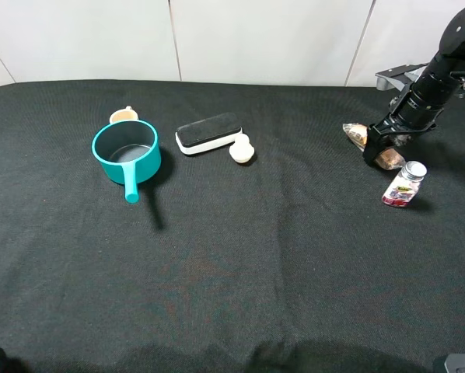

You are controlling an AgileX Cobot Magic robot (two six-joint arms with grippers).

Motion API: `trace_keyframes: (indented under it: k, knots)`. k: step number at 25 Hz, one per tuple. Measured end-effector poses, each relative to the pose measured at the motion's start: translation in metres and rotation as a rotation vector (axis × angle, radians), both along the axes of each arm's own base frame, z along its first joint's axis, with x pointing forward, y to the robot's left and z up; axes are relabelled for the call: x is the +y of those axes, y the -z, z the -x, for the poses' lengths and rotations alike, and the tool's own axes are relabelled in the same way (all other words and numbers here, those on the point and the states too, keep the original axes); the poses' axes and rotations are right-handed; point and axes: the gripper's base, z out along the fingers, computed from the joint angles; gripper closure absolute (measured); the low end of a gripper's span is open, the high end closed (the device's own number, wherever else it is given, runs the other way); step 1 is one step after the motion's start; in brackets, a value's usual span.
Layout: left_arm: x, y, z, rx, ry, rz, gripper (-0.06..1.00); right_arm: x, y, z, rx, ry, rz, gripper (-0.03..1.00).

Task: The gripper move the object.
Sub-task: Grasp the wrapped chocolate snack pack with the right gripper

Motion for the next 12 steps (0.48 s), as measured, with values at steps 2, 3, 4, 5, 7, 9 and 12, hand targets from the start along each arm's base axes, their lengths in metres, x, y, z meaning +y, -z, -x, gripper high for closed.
trace_keyframes:
  k: [2, 3, 4, 5, 7, 9, 12]
  knots:
    - [0.0, 0.0, 0.0, 0.0, 0.0, 0.0, -0.05, 0.0001, 0.0, 0.0004, 0.004, -0.001, -0.001, 0.54]
    - [0.0, 0.0, 0.0, 0.0, 0.0, 0.0, -0.05, 0.0001, 0.0, 0.0004, 0.004, -0.001, -0.001, 0.61]
    - [0.0, 0.0, 0.0, 0.0, 0.0, 0.0, -0.05, 0.0001, 0.0, 0.0004, 0.004, -0.001, -0.001, 0.67]
    - [0.0, 0.0, 0.0, 0.0, 0.0, 0.0, -0.05, 0.0001, 0.0, 0.0004, 0.004, -0.001, -0.001, 0.72]
    - [0.0, 0.0, 0.0, 0.0, 0.0, 0.0, -0.05, 0.0001, 0.0, 0.0004, 0.004, -0.001, -0.001, 0.8]
    - [0.0, 0.0, 0.0, 0.0, 0.0, 0.0, -0.05, 0.0001, 0.0, 0.0004, 0.004, -0.001, -0.001, 0.82]
    - [0.0, 0.0, 0.0, 0.0, 0.0, 0.0, -0.05, 0.0001, 0.0, 0.0005, 0.006, -0.001, -0.001, 0.82]
